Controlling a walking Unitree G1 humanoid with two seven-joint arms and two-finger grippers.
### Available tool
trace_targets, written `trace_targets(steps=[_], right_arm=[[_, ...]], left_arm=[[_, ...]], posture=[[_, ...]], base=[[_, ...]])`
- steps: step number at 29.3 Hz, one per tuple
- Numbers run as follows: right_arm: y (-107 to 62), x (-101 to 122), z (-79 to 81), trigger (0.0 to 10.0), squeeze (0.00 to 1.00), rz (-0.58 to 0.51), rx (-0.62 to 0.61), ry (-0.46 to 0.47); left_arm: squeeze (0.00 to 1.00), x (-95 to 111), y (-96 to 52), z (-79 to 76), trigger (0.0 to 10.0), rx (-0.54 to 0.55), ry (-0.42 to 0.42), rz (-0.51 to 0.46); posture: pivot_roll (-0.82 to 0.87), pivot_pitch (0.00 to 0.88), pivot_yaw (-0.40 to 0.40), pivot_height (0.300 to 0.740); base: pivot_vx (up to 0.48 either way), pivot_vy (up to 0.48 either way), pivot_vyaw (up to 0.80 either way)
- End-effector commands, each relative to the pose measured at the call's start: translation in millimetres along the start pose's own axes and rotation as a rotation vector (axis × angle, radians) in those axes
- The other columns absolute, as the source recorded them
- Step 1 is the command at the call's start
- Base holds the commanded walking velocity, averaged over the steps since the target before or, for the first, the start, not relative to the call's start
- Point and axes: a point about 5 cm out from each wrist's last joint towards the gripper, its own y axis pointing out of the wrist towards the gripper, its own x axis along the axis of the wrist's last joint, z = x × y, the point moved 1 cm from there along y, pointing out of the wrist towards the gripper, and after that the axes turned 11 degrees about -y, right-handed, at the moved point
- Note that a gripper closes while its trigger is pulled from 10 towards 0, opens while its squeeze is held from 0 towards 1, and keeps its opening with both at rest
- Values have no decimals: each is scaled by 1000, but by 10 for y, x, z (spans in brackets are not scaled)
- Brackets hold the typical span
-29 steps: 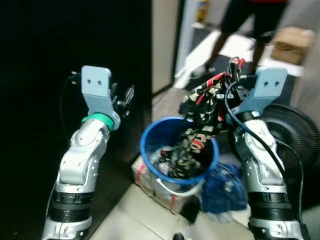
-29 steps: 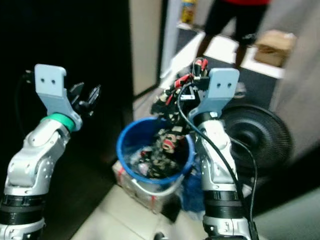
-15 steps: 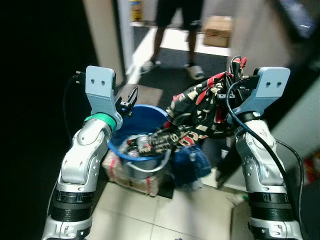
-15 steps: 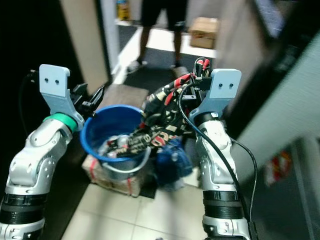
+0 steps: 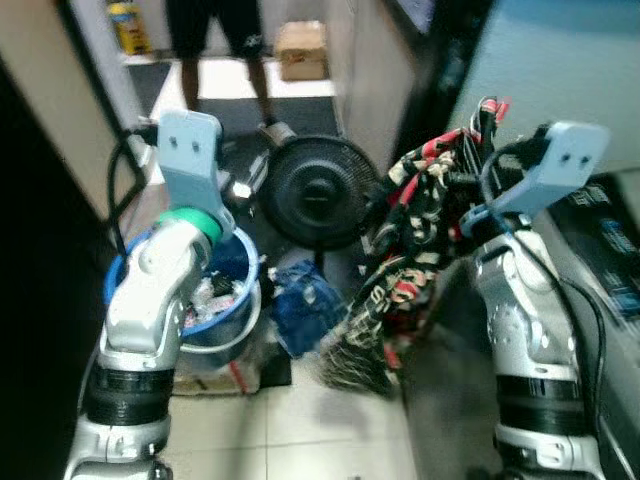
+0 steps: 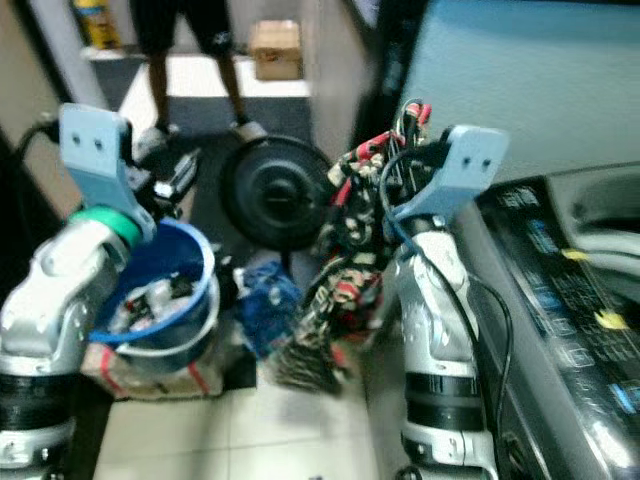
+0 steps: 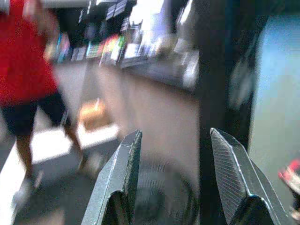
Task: Clothes washing
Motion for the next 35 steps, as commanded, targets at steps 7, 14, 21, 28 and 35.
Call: trace_targets(steps=[7, 14, 21, 28, 35], right_arm=[[99, 457, 100, 10000, 0, -230, 123, 503], [49, 539, 200, 10000, 0, -266, 260, 585], [-56, 680, 306, 10000, 0, -307, 418, 666], [-76, 747, 316, 10000, 0, -316, 457, 718], [-103, 792, 340, 10000, 0, -315, 503, 713]], left_arm=[[0, 275, 29, 152, 10000, 22, 21, -84], [0, 265, 25, 157, 10000, 27, 9, -82], [0, 109, 20, 122, 10000, 32, -38, -40], [0, 57, 17, 95, 10000, 26, -51, -26], [0, 47, 20, 84, 10000, 24, -57, -23]], posture=[[51, 120, 64, 740], [50, 119, 64, 740], [44, 118, 67, 740], [43, 116, 67, 740], [44, 116, 65, 740]], base=[[0, 0, -800], [0, 0, -800], [0, 0, -800], [0, 0, -800], [0, 0, -800]])
